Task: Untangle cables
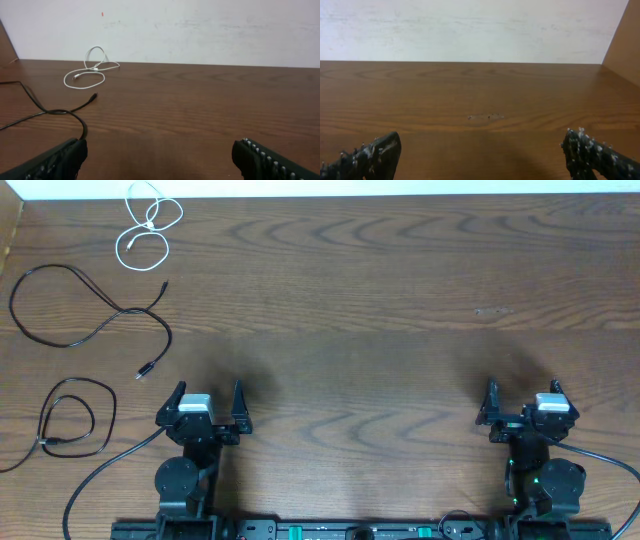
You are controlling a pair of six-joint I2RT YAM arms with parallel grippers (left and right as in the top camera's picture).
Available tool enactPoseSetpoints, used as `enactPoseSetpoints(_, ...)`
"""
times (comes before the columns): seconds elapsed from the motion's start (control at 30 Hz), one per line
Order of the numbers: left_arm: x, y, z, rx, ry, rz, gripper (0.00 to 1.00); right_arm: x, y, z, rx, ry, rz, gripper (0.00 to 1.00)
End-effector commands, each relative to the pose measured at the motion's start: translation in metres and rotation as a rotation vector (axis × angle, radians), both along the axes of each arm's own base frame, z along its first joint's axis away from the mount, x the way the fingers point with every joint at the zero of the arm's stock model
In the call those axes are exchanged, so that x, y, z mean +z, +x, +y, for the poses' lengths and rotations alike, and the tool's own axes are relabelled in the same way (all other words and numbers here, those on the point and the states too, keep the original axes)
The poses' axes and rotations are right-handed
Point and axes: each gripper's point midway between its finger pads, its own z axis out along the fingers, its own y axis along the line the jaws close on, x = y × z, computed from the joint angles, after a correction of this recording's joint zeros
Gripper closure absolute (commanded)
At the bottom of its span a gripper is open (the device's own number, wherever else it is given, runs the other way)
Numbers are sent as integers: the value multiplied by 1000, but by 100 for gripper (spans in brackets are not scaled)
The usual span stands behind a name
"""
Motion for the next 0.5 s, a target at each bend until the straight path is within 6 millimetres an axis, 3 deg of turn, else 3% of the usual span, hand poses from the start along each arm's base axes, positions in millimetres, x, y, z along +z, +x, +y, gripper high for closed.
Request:
enactPoseSetpoints(0.0, -17, -1, 2, 13, 23, 50, 2, 0, 0, -1, -3, -12, 0, 1)
enactPoseSetpoints(0.47, -15, -1, 2, 13, 24, 43, 2, 0, 0, -1, -3, -12, 0, 1)
